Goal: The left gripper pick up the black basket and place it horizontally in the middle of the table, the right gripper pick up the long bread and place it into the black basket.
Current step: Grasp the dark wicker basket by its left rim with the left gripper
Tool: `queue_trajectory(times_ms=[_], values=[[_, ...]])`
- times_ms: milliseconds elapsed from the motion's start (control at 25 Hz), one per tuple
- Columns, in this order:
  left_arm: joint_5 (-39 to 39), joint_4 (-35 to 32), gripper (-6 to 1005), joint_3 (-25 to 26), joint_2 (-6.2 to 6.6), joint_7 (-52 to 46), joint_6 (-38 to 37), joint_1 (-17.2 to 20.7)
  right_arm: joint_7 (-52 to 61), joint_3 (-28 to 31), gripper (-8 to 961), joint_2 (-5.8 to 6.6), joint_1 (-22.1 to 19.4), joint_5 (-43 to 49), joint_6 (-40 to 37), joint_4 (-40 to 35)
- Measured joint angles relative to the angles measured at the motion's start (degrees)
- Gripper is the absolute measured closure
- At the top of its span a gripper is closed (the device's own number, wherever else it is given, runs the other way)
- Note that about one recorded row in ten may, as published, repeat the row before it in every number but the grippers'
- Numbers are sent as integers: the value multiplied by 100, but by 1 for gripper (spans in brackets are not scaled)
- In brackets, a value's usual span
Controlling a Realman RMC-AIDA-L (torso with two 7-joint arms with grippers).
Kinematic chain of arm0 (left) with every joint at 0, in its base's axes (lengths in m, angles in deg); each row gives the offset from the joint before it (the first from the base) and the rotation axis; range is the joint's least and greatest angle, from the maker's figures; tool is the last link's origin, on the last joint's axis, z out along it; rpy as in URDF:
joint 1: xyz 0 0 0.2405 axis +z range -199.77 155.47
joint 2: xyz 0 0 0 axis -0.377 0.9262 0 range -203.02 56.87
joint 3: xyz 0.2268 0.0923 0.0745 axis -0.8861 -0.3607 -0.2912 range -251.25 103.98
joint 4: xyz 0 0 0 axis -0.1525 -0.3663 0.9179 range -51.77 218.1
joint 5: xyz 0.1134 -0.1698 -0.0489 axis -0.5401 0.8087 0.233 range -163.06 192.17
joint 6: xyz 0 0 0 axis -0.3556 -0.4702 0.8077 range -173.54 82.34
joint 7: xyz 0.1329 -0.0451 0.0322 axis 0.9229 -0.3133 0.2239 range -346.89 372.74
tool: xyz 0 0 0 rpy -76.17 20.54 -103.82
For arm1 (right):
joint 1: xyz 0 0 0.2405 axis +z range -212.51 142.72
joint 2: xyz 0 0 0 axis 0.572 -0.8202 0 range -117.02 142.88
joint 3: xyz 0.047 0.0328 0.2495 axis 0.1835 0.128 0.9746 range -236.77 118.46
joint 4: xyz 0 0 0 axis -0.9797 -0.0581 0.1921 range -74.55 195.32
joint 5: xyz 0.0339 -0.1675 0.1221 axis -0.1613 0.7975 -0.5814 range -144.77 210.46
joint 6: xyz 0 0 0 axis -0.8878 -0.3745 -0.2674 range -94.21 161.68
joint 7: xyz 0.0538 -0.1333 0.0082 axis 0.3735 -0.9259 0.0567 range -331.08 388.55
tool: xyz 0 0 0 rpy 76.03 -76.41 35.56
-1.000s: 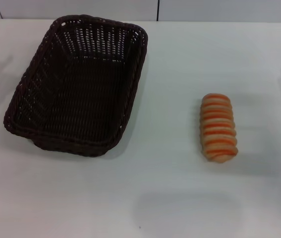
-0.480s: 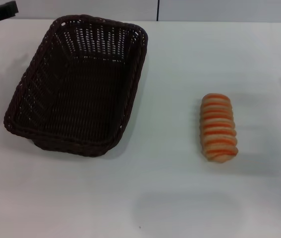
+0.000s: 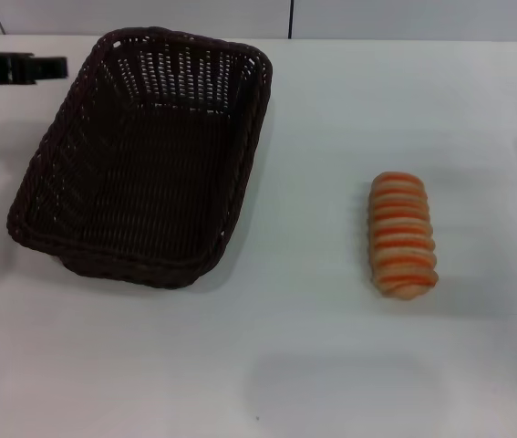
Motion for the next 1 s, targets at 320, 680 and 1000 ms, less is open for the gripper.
queue_trajectory(times_ms=[320, 680, 1000], values=[[-671, -438, 271, -401, -4, -372, 126, -419, -15, 42, 301, 5, 72, 0, 21, -3], [-788, -896, 273, -433, -5, -398, 166, -649, -16, 40, 302, 6, 78, 0, -2, -17], [-891, -1448, 275, -472, 9, -272, 49, -810, -29, 40, 301, 5, 87, 0, -7, -4]])
